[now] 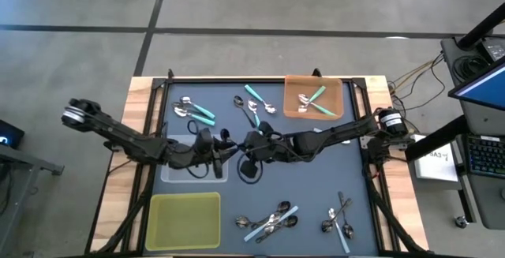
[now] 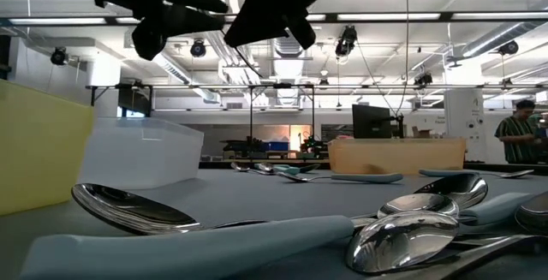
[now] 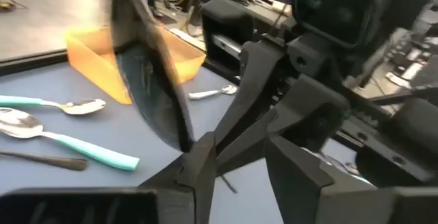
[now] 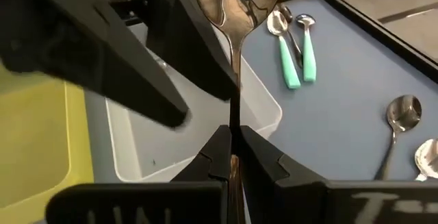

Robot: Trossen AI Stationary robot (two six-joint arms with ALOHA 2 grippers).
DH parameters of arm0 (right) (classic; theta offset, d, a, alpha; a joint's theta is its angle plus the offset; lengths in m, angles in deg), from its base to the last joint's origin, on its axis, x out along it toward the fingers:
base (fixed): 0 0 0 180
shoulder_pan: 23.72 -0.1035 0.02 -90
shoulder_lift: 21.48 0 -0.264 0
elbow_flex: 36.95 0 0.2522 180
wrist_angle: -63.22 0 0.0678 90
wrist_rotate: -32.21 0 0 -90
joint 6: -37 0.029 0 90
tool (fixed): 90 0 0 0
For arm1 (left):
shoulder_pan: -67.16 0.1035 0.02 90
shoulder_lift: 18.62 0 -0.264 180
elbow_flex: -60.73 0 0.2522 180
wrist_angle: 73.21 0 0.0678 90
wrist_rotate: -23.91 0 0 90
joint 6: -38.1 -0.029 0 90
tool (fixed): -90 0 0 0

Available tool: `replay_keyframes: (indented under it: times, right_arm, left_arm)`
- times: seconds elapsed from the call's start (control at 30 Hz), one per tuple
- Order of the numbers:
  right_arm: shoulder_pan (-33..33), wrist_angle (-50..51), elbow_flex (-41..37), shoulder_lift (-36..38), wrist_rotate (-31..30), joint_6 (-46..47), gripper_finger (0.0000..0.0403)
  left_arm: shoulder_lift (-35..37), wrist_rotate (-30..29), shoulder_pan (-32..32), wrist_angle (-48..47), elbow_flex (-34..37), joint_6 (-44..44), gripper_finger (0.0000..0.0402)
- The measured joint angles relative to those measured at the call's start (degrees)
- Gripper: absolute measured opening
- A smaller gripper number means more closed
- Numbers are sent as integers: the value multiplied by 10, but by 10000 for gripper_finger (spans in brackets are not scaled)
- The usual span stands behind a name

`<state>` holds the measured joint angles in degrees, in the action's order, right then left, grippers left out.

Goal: Sort silverware by color (type)
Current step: Put the black spoon into the yellow bin

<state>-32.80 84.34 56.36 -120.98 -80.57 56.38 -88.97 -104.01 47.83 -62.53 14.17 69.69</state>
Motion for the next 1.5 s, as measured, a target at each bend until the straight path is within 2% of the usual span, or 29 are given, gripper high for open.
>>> replay_keyframes:
  times: [0.17,0.43,0.7,0.97,1.3,1.4,1.5]
  right_arm:
    - [0,-2,0,0,-4,-5,9]
    - [-3,0,0,4,-20,-22,9]
    - [-5,-5,0,9,-68,-47,9]
    - [-16,-9,1,10,-72,-44,9]
    - [-31,-9,1,10,-72,-44,9]
    - [-31,-9,1,10,-73,-44,9]
    - [-31,-9,1,10,-72,-44,9]
  left_arm:
    - [-34,-48,0,-18,-37,-11,126]
    - [-44,-64,-2,-129,-89,5,104]
    - [-39,-66,-22,-148,-95,4,100]
    - [-35,-104,-24,-152,-87,3,100]
    - [-26,-111,-23,-139,-87,-26,99]
    - [-26,-112,-23,-133,-87,-26,87]
    - [-26,-111,-23,-129,-87,-26,53]
